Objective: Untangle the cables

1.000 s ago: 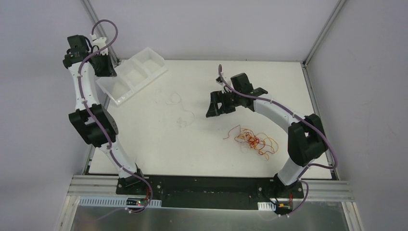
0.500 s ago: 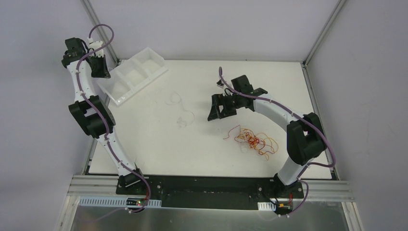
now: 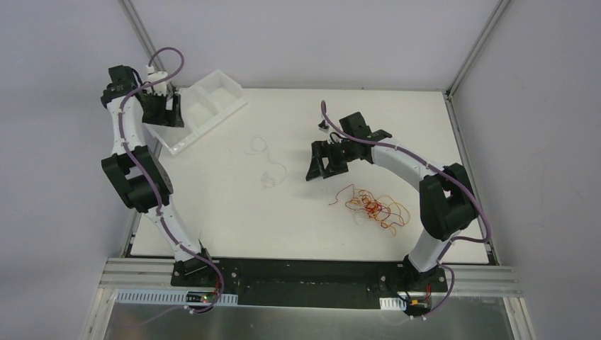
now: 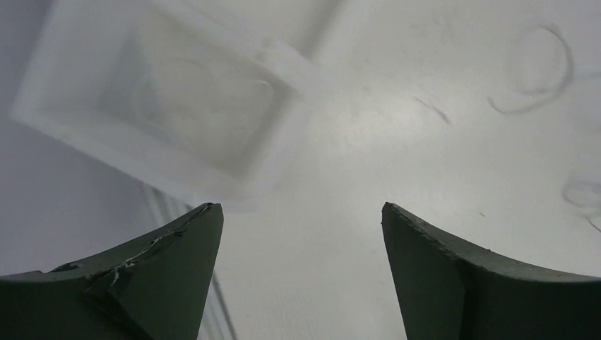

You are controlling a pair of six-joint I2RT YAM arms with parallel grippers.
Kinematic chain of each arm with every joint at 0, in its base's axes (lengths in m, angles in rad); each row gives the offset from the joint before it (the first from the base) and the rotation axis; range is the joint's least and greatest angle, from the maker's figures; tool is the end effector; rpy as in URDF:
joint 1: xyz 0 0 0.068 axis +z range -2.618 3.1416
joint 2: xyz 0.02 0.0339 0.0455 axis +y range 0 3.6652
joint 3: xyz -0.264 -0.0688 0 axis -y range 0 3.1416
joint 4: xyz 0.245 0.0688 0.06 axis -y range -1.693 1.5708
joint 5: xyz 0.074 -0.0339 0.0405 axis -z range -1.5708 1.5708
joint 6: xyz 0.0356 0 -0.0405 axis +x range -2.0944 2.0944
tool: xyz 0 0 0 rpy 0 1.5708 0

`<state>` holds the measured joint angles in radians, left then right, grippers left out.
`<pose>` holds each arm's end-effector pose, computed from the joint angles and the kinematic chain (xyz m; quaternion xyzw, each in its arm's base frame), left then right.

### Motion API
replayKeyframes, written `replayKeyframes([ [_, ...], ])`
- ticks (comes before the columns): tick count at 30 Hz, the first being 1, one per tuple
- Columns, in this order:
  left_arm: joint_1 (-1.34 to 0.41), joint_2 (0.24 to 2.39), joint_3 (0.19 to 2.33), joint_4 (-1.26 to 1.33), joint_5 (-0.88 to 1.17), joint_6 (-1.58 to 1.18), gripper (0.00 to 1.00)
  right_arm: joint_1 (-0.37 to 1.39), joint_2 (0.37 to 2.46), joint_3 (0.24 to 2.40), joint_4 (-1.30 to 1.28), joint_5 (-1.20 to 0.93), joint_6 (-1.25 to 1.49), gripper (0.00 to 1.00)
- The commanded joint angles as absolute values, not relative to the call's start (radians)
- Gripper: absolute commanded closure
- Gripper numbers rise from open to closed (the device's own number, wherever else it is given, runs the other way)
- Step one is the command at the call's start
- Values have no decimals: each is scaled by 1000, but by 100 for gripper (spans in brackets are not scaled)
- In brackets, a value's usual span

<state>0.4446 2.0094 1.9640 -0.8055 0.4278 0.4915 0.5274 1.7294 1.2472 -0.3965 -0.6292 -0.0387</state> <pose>0.4124 0.1801 0.3213 0.0962 0.9126 -0.0220 0.3968 0.3111 0.2054 0.2346 -0.3506 0.8296 0.3605 0.2425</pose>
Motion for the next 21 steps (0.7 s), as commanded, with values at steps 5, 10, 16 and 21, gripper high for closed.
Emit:
replayKeyframes([
  [5, 132, 1706, 1579, -855, 621, 593, 9, 472, 1724, 1283, -451, -657, -31, 14],
  [10, -42, 1753, 1514, -812, 599, 514, 1, 399, 1704, 1250, -479, -682, -19, 15],
  [16, -194, 1809, 1495, -797, 534, 511, 1, 352, 1670, 1210, -501, -695, -19, 15],
  [21, -289, 1689, 1313, -696, 463, 554, 1, 343, 1645, 1173, -499, -693, -28, 15],
])
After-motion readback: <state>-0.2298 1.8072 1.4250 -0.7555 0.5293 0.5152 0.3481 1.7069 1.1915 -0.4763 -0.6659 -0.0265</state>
